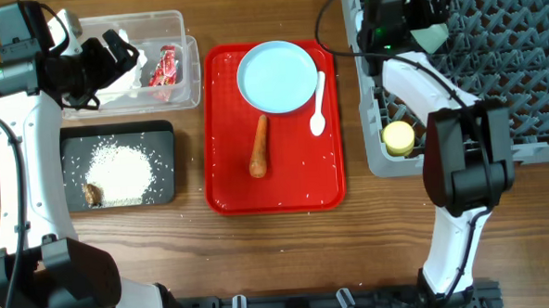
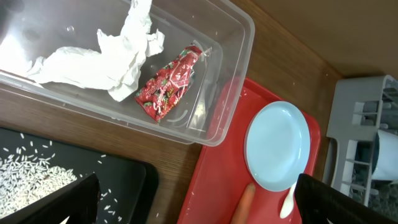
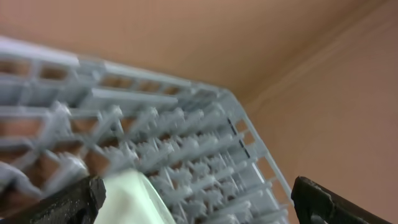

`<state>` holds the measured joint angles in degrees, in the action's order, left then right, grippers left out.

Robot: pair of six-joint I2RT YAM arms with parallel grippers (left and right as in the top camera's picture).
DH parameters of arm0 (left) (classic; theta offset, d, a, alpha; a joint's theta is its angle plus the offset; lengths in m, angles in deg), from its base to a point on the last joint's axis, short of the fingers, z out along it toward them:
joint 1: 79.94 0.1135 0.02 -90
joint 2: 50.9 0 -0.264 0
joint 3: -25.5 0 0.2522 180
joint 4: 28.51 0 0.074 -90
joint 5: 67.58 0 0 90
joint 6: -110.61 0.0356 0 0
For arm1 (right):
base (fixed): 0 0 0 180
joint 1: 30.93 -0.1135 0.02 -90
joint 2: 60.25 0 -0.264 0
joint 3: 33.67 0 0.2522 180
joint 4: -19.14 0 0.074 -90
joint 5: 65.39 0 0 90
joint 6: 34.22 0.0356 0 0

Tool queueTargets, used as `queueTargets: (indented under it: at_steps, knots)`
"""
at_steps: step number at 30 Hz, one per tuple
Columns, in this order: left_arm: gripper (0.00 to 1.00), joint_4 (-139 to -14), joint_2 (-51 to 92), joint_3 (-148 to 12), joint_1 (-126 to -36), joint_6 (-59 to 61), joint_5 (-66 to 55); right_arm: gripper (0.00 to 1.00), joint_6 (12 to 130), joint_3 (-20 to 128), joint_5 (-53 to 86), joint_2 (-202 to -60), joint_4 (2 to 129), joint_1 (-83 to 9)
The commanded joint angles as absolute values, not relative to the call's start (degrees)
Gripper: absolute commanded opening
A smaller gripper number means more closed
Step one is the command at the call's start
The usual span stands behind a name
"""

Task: Sort waste into correct bins and load items into the dishwasher rack
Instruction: 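Return the right gripper to the red tray and grasp the light blue plate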

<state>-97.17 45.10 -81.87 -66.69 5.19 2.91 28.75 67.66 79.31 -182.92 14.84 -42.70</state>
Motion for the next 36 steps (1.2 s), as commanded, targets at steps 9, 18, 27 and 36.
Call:
queueTargets:
  at_steps: [9,18,27,36]
  knots:
    - [1.00,-97.0,45.1,-82.1,-66.6,5.3,3.0,1.00,30.3,67.6,78.1,-173.1,11.2,-44.4]
    - [1.00,-97.0,45.1,-82.1,-66.6,5.3,3.0,1.00,30.9,67.6,72.8,-171.6,27.8,-52.1]
    - [1.00,-97.0,45.1,-82.1,-66.6,5.3,3.0,1.00,55.6,67.6,58.3,-171.0,50.9,-65.6]
    - [1.00,-97.0,45.1,-82.1,-66.6,5.3,3.0,0.84,85.5,67.6,21.3,-169.5,64.7,-64.0]
